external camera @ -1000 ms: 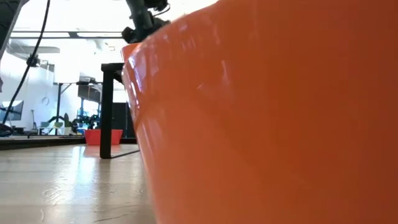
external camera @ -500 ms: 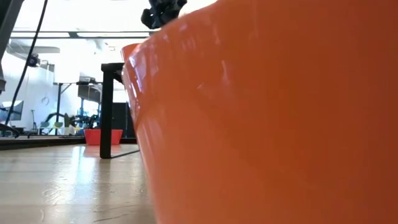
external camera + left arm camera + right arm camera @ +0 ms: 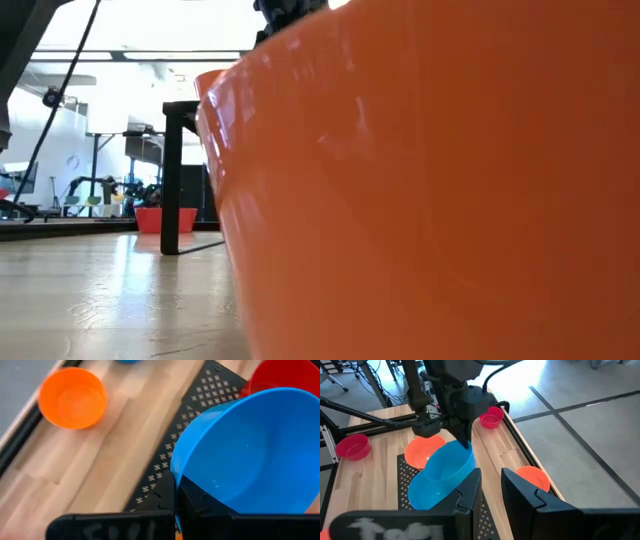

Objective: Pick & Place Mini bowls
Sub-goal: Stack the left blue bowl on top of the blue bowl on the shelf

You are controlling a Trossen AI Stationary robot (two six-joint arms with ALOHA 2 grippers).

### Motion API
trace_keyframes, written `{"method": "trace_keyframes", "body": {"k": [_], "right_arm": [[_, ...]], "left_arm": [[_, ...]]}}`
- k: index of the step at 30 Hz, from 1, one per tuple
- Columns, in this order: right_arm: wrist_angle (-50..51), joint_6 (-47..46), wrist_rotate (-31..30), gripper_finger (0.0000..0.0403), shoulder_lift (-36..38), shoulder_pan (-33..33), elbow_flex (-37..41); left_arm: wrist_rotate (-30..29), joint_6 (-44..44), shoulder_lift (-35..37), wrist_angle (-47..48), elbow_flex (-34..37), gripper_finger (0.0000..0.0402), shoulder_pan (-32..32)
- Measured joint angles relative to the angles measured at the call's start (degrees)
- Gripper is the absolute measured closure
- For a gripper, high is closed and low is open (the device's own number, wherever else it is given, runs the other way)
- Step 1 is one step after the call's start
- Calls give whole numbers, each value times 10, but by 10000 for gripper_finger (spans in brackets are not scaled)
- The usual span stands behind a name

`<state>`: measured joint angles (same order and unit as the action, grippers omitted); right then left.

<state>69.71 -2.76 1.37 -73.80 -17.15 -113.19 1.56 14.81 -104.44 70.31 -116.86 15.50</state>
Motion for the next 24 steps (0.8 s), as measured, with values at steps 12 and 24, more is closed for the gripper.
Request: {"method": "trace_keyframes", "body": {"k": [12,24], "right_arm": [[1,4,0,330,0,0,0],[1,3,0,330,0,0,0]], "left_arm": [[102,-27,-7,3,0,401,-11],[100,-48,-27,3,0,402,-33]]}}
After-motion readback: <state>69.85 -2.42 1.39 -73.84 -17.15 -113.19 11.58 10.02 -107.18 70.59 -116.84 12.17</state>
